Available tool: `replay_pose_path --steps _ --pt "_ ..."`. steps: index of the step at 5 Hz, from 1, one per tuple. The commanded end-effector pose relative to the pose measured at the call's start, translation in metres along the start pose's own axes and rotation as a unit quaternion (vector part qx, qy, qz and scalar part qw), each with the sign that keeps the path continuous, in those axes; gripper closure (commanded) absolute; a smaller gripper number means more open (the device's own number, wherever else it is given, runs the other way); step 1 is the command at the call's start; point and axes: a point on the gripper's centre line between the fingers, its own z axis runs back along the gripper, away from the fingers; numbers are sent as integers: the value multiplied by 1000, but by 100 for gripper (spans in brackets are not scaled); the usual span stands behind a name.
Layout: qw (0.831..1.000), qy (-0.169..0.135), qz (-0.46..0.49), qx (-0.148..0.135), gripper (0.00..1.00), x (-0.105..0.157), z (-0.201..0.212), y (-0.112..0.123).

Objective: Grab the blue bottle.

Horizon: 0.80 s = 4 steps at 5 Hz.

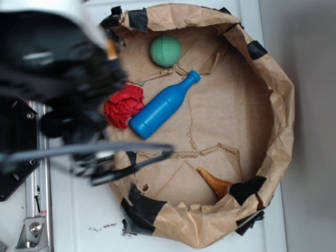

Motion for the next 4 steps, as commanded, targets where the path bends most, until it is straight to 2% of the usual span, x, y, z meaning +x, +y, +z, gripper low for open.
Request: replay_pose_path --steps 1,2,3,4 --pt "997 -63 -22 -29 0 57 -74 11" --pt "997 -22 18 -77 0 51 -126 0" --pt "989 17 89 -112 0 45 -154 -9" --pt "986 22 132 -97 0 53 -158 -11"
